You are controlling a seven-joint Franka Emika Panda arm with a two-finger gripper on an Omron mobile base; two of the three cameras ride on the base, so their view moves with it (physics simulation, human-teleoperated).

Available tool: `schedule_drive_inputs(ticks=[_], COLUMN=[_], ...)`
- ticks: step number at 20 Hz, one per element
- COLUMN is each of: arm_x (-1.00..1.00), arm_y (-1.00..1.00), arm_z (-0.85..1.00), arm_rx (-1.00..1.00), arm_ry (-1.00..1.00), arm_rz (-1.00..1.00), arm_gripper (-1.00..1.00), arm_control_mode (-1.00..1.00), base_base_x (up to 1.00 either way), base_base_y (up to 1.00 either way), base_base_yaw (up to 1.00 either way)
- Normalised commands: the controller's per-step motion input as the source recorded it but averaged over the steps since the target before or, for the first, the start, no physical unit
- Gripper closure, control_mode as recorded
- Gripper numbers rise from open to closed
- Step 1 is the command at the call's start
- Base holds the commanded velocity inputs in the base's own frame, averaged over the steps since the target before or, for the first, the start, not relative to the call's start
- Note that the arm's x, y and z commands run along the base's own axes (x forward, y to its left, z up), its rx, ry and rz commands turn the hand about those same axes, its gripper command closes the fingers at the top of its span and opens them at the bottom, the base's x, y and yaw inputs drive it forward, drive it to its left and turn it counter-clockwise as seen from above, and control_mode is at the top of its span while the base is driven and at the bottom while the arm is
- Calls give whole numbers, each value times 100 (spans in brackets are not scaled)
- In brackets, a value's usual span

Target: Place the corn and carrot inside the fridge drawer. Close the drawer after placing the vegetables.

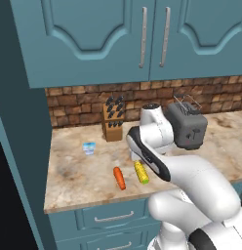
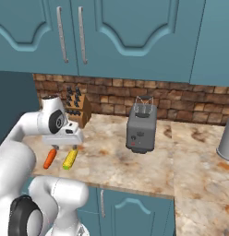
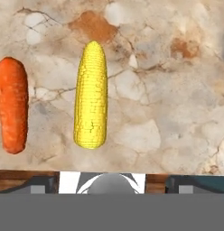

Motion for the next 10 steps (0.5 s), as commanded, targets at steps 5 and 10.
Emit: schedule_drive_inputs(ticks=[5,10], arm_x=[24,28], arm_y=[27,9], arm_z=[-52,-45], arm_rx=[0,3], arm_ry=[6,6], arm_rz=[0,0], arm_gripper=[-100,-100], arm_control_mode=[-100,-100], base_base_x=[0,0], base_base_y=[0,0], base_base_yaw=[0,0])
